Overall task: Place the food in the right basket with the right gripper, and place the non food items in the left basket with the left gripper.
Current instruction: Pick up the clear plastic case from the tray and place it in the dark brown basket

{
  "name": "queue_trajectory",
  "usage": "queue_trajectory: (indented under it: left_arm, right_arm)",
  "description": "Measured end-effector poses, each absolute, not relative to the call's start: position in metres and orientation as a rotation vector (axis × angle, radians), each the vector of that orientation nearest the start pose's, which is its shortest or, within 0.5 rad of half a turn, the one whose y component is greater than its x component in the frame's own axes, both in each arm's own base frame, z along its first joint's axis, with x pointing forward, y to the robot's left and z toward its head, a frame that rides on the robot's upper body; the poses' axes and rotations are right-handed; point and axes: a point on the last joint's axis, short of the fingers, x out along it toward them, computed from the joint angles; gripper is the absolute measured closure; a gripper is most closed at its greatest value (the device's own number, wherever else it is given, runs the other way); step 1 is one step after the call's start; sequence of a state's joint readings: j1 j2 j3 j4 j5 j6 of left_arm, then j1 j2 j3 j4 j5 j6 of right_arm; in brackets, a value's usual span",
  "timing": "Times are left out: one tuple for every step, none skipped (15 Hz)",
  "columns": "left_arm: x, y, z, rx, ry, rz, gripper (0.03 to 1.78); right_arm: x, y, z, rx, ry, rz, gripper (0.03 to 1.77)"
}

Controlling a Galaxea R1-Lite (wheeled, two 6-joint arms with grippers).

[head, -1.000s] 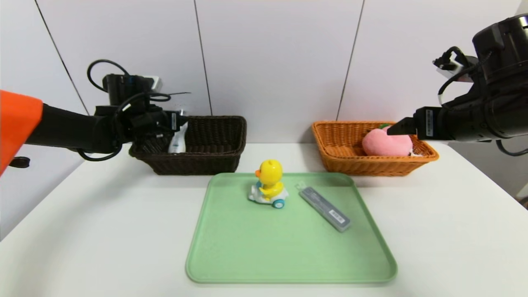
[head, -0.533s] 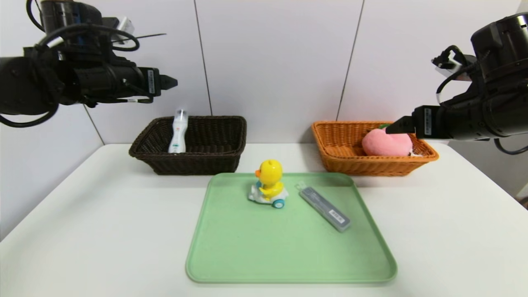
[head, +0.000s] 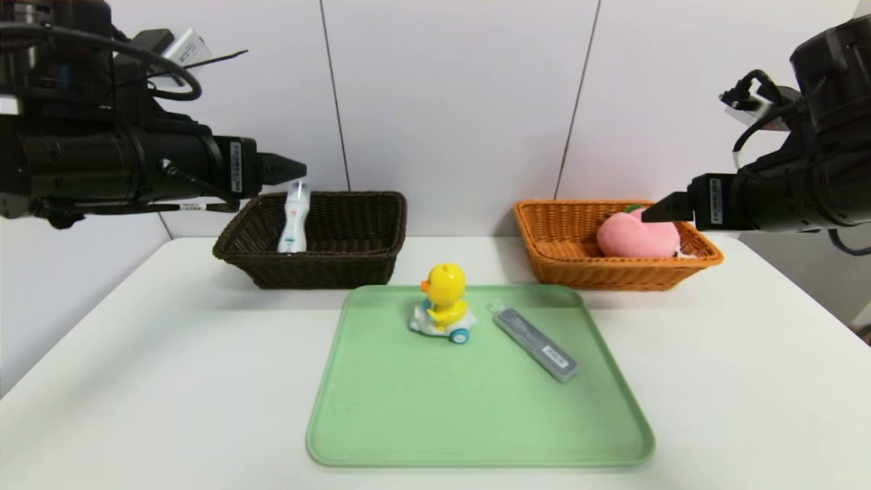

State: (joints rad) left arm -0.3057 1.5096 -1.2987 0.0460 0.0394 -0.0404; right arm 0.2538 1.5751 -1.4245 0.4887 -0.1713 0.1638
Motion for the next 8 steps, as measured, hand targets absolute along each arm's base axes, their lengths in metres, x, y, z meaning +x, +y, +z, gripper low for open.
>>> queue_trajectory:
  left_arm:
    - [0.247, -0.081, 0.305, 0.020, 0.265, -0.248, 0.15]
    - [0.238, -0.080, 0.301, 0.032, 0.259, -0.242, 0.14]
    - [0.231, -0.080, 0.298, 0.043, 0.254, -0.245, 0.14]
    - [0.222, -0.078, 0.296, 0.055, 0.245, -0.254, 0.14]
    - [0.215, -0.077, 0.293, 0.059, 0.247, -0.266, 0.14]
    - [0.209, -0.076, 0.292, 0.060, 0.258, -0.277, 0.14]
    - [0.202, -0.075, 0.290, 0.061, 0.281, -0.286, 0.14]
    - [0.196, -0.073, 0.287, 0.064, 0.307, -0.289, 0.13]
  right_arm:
    - [0.256, 0.065, 0.290, 0.019, 0.635, 0.036, 0.10]
    - [0.252, 0.066, 0.294, 0.014, 0.649, 0.045, 0.10]
    - [0.248, 0.068, 0.299, 0.007, 0.664, 0.057, 0.10]
    - [0.243, 0.071, 0.306, -0.001, 0.678, 0.076, 0.10]
    - [0.240, 0.075, 0.314, -0.009, 0.684, 0.093, 0.10]
    - [0.238, 0.078, 0.321, -0.015, 0.687, 0.108, 0.10]
    - [0.237, 0.083, 0.330, -0.022, 0.689, 0.128, 0.10]
    - [0.236, 0.088, 0.337, -0.032, 0.701, 0.146, 0.10]
